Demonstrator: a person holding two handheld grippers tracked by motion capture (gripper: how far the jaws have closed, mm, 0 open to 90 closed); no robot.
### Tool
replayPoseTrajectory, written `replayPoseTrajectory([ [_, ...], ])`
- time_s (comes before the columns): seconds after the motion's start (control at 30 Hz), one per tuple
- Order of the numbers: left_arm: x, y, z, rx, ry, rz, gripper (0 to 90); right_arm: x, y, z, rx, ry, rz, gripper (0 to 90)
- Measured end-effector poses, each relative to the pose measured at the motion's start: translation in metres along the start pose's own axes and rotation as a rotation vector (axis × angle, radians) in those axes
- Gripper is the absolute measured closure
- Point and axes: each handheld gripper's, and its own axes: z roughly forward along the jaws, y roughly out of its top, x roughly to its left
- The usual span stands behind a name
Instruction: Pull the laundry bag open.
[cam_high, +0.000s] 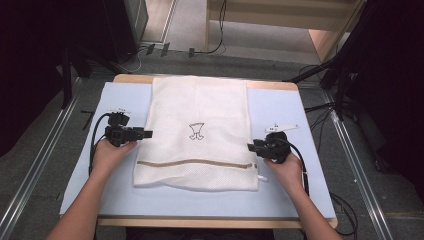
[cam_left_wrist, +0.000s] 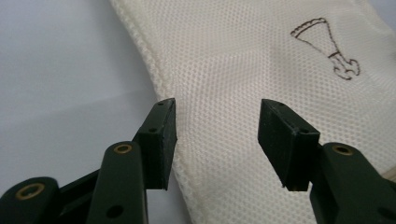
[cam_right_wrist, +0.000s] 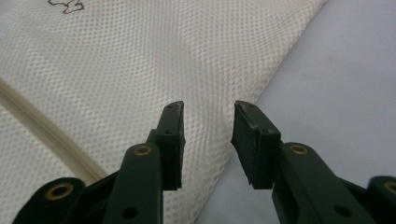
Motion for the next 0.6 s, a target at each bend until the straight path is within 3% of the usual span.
replayPoseTrajectory([
  [0.27,-0.011,0.001,-0.005,-0.010,-0.020,0.030,44.1,0.002,-0.010,-0.013,0.029,0.022,0.014,72.7],
  [0.6,-0.023,0.004,-0.004,-0.008,-0.043,0.053,41.7,0.011,-0.021,-0.008,0.094,0.053,-0.022,86.7],
])
